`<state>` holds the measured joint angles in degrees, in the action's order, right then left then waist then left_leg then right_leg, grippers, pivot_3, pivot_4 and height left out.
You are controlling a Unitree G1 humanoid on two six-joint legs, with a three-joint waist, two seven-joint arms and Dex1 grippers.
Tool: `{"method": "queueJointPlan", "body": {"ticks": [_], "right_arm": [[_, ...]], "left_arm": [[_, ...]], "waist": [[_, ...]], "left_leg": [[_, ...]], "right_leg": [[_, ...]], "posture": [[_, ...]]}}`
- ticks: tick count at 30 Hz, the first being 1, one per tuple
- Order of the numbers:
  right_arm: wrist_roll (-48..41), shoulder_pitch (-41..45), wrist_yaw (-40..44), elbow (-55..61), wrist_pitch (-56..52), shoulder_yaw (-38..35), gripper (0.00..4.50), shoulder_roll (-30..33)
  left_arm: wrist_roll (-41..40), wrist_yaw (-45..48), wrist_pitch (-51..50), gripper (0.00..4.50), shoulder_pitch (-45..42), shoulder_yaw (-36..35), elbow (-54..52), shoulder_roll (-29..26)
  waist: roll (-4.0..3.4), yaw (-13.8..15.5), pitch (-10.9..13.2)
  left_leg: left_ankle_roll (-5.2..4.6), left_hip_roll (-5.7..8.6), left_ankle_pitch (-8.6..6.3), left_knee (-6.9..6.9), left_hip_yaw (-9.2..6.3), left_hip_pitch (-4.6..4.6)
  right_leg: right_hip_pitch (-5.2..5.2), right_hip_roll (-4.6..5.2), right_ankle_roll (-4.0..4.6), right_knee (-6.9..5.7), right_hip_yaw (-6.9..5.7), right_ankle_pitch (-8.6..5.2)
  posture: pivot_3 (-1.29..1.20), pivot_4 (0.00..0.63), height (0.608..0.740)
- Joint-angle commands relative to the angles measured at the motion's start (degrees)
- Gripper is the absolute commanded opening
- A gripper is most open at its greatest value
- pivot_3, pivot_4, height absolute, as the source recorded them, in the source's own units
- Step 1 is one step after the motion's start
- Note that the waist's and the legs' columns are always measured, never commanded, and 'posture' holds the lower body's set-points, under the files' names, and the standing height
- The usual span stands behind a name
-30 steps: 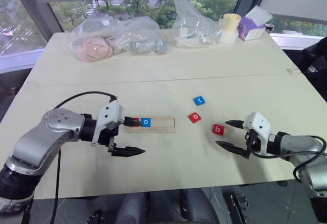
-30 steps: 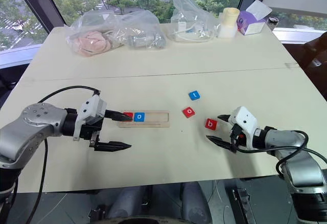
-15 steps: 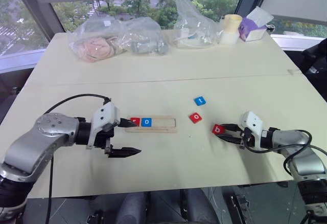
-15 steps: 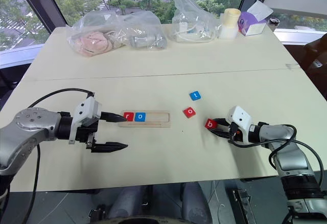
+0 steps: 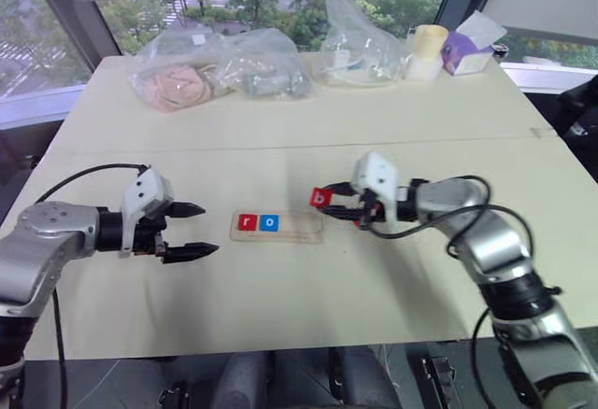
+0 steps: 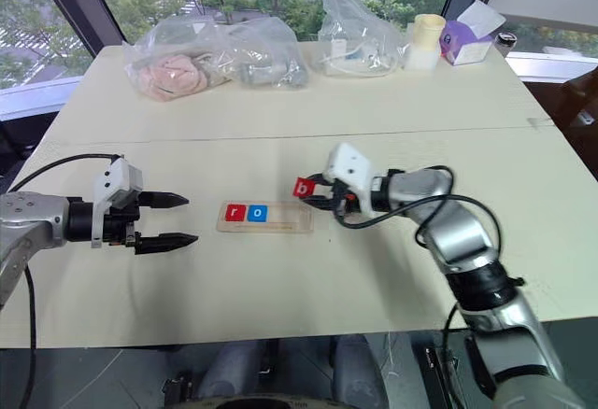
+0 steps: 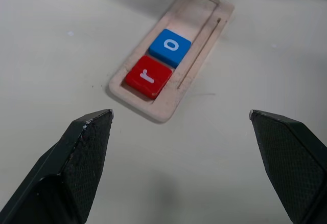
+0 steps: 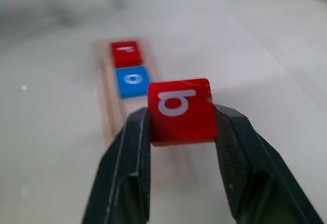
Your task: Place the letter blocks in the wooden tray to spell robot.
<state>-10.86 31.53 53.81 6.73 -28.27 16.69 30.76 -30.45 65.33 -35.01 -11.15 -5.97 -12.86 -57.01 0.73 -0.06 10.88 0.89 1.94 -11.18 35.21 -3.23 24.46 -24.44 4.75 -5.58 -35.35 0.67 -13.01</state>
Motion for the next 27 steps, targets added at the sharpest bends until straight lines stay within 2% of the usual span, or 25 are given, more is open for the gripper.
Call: {"method": "queueJointPlan", "body": {"ticks": [1,9,24,27], "right_arm": [[2.9,3.0,-0.1,-3.5,3.2,3.4,1.15,-2.8],[5.8,6.0,1.7,-10.1,7.4,7.5,1.15,-7.7],[8.7,6.4,3.1,-15.1,11.1,7.5,1.15,-9.7],[9.4,6.7,1.8,-16.1,12.4,7.1,2.56,-10.8]], "left_arm": [[0.1,-0.7,0.8,4.50,1.2,-2.0,-1.9,-0.1],[-1.6,-4.6,-1.3,4.50,5.6,-3.6,-7.7,1.6],[-3.0,-6.9,-2.6,4.50,6.2,-3.4,-9.8,2.4],[-2.8,-6.7,-2.4,4.50,5.6,-3.3,-9.2,2.4]], "waist": [[0.00,-0.2,0.0],[0.01,-0.9,0.0],[0.01,-0.9,0.0],[0.01,-0.9,0.0]], "left_leg": [[0.00,0.05,0.00,0.00,0.03,-0.01],[0.00,0.05,0.01,-0.01,-0.02,-0.06],[0.07,0.04,0.05,0.02,-0.03,-0.17],[0.07,0.04,0.06,0.02,-0.03,-0.18]], "right_leg": [[0.00,0.04,0.00,0.00,0.04,0.00],[0.00,0.00,-0.04,-0.10,0.03,0.02],[0.00,-0.07,-0.03,-0.35,0.03,0.01],[0.00,-0.07,-0.03,-0.37,0.03,0.01]], "posture": [[0.00,0.150,0.740],[0.00,0.150,0.740],[0.00,0.150,0.740],[0.00,0.150,0.740]]}}
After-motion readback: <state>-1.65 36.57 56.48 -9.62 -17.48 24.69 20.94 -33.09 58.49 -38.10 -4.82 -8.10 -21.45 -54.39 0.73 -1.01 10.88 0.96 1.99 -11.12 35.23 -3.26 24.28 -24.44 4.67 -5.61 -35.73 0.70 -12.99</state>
